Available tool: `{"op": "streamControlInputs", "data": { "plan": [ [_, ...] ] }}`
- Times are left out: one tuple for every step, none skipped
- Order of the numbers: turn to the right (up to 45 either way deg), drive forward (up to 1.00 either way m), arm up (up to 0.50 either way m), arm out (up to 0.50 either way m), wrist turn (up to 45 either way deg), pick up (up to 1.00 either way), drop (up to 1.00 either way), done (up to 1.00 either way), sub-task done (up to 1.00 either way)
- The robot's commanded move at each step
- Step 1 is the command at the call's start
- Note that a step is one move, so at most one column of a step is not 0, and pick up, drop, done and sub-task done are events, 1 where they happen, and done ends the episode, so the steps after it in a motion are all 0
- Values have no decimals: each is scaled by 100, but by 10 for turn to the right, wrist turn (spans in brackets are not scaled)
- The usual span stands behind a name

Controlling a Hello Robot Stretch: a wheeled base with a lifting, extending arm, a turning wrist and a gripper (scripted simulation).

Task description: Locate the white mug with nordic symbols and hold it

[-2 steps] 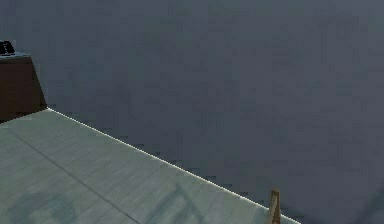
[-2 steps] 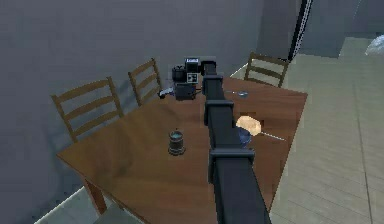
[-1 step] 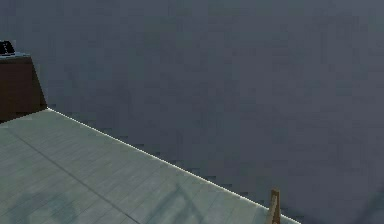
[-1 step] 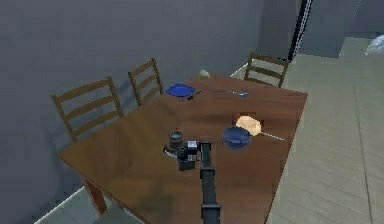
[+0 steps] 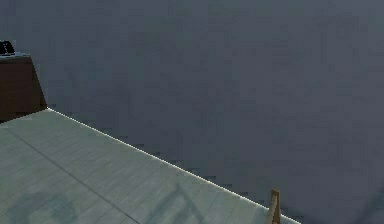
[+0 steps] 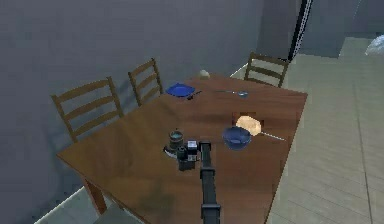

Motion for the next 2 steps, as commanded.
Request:
{"op": "streamControlInputs", "data": {
  "plan": [
    [0,0,10,0,0,0,0,0,0],
    [0,0,0,0,0,0,0,100,0]
  ]
}}
